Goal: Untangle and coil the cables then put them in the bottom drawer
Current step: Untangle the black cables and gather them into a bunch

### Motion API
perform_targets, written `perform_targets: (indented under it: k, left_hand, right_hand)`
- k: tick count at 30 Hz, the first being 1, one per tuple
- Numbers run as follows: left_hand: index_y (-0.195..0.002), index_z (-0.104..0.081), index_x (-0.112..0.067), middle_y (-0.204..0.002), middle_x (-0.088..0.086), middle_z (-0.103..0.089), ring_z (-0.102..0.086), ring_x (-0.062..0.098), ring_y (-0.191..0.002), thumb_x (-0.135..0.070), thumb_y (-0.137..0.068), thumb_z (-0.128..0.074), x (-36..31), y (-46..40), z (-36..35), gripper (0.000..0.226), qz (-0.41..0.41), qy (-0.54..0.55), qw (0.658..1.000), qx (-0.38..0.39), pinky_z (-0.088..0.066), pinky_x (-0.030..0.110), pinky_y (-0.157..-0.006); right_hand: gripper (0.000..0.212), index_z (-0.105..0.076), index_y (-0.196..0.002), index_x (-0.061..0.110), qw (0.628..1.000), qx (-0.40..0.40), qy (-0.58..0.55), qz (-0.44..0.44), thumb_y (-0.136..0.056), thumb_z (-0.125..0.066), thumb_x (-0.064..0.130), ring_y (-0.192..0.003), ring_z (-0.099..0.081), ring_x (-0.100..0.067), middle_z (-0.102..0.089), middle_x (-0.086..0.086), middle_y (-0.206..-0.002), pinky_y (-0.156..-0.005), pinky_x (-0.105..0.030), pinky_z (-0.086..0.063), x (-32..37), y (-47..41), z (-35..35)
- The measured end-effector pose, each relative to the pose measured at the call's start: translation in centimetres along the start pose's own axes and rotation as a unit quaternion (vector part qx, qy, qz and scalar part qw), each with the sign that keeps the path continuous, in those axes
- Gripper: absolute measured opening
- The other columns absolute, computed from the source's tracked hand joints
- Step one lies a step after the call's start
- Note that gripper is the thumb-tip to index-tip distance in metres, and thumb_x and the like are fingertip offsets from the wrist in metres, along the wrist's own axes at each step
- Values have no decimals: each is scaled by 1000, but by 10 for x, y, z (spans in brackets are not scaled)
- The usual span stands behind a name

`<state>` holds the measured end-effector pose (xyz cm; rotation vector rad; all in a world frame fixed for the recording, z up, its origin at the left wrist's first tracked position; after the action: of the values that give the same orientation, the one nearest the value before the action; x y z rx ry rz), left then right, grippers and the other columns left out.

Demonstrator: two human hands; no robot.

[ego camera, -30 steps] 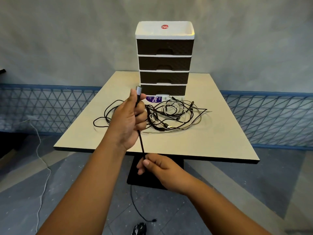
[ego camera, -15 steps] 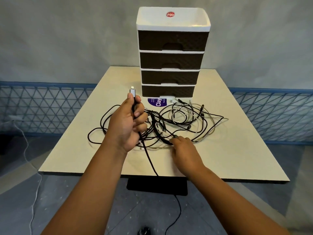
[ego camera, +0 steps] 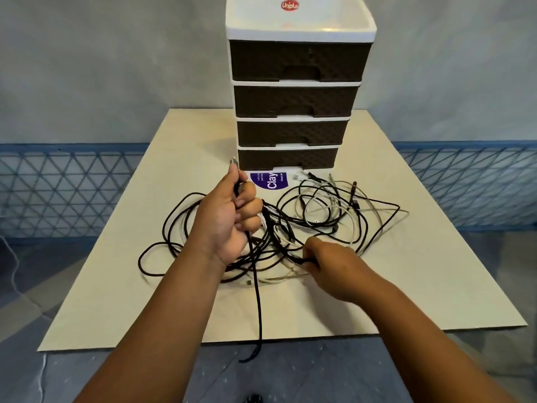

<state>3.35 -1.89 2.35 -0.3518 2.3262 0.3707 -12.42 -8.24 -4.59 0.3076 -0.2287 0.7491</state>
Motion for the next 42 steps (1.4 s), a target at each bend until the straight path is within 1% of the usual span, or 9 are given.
perform_targets:
  k: [7, 10, 15, 17, 20, 27, 31, 38, 42]
  left_hand:
    - [-79, -47, -22, -55, -7, -24, -18, 3, -39, -43, -102, -42, 5, -11, 11, 31, 46, -12, 999, 1, -11, 15, -35]
    - [-76, -44, -22, -57, -6, -27, -20, 3, -39, -44, -101, -42, 9, -11, 10, 33, 72, -25, 997, 12, -12, 14, -35]
    - [-76, -42, -21, -61, -1, -48, -41, 8, -43, -44, -102, -40, 11, -9, 9, 35, 87, -61, 994, 2, -18, 14, -34]
    - [-79, -42, -20, -65, 3, -59, -52, 12, -50, -43, -103, -39, 11, -7, 8, 34, 85, -78, 993, -5, -23, 15, -35]
    - [-83, -46, -17, -77, 8, -70, -62, 13, -60, -39, -104, -37, 12, -5, -1, 32, 79, -82, 993, 1, -31, 17, -39]
    - [-113, -55, -5, -102, 17, -73, -72, 23, -90, -34, -105, -35, 10, -10, -19, 36, 68, 15, 997, 41, -58, 32, -81]
    - [-123, -50, -3, -108, 20, -72, -73, 27, -88, -34, -106, -32, 14, -14, -17, 39, 85, 48, 995, 31, -61, 32, -69]
    - [-128, -47, -10, -108, 16, -73, -49, 5, -48, -34, -105, -35, 11, -17, -14, 35, 85, 42, 995, 3, -42, 16, -47]
    - [-110, -55, -11, -75, 1, -65, -33, 3, -41, -35, -105, -38, 10, -21, -9, 30, 79, 49, 996, 2, -30, 15, -44]
  right_hand:
    - [26, -67, -95, 27, 999, -23, 32, -5, -91, -57, 51, -80, -61, -18, -66, 7, -81, -70, -31, -50, 18, -5, 77]
    - [29, -68, -91, 22, 993, -104, -64, 1, -94, -55, 47, -69, -58, -18, -63, 2, -72, -66, -33, -46, 26, -14, 113]
    - [30, -61, -76, 18, 859, -240, -452, 14, -100, -51, 33, -57, -45, -11, -52, 3, -62, -60, -30, -40, 27, -10, 169]
    - [27, -60, -78, 17, 812, -242, -529, 49, -101, -51, 28, -56, -46, -11, -54, 3, -62, -57, -24, -40, 34, -4, 178]
    - [19, -58, -84, 14, 791, -199, -572, 90, -100, -51, 19, -59, -51, -12, -58, 1, -65, -56, -22, -45, 50, 5, 164]
    - [10, -61, -90, 19, 843, -142, -508, 106, -98, -56, 14, -53, -44, -1, -52, 14, -59, -51, -17, -37, 76, 20, 66]
    - [25, -51, -84, 47, 904, -176, -375, 106, -97, -55, 26, -62, -50, -3, -55, 22, -67, -58, -18, -36, 71, 28, 47]
    - [20, -43, -86, 25, 960, -133, -220, 109, -100, -47, 39, -64, -48, -13, -49, 7, -64, -55, -29, -36, 69, 37, 26]
    - [23, -40, -84, 24, 960, -114, -236, 93, -100, -45, 39, -68, -49, -16, -50, 2, -68, -60, -36, -40, 64, 41, 18]
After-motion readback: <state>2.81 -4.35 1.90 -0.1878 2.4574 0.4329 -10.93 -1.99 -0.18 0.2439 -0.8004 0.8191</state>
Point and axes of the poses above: each hand's wrist, its own y-axis away from the middle knuckle, its own z-axis out of the back of the hand, x = y × z, the point moved 7 cm from there along -y, towards the middle knuckle
